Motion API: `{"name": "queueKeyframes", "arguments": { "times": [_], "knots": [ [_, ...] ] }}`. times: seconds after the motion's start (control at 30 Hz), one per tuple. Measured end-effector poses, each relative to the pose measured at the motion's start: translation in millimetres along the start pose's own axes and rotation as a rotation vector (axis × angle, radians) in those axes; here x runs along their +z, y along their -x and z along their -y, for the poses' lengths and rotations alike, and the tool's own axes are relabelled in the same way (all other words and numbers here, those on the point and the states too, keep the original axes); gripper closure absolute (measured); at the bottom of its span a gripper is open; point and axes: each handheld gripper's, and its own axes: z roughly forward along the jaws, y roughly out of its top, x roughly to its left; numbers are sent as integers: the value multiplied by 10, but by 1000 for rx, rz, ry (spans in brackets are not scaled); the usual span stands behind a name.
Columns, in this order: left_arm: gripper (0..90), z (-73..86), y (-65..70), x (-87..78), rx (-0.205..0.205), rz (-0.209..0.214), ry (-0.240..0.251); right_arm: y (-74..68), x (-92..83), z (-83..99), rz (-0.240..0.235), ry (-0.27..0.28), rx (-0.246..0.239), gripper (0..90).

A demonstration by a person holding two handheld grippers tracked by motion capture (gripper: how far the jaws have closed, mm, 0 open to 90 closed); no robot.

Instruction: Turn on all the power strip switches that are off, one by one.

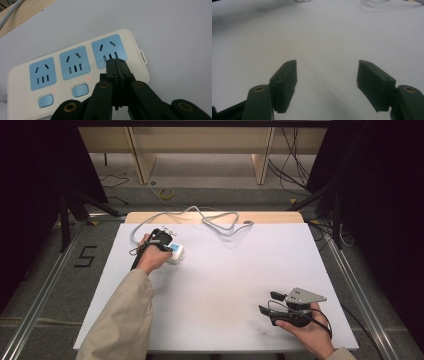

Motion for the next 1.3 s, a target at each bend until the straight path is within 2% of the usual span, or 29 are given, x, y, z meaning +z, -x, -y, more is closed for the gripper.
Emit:
{"name": "queueKeyframes", "arguments": {
  "times": [0.27, 0.47, 1.27, 1.3],
  "knots": [
    [900, -19, 5, 11, 5, 0, -17, -3, 4, -2, -2, 2, -3, 335],
    [900, -44, 29, 31, 26, -16, -23, -4, 3, -2, -1, 1, -4, 335],
    [900, -46, 17, 35, 15, -2, -48, -12, 6, -4, -3, 0, -6, 335],
    [900, -48, 23, 33, 27, -4, -52, -12, 6, -4, -3, 0, -6, 335]
  ]
}}
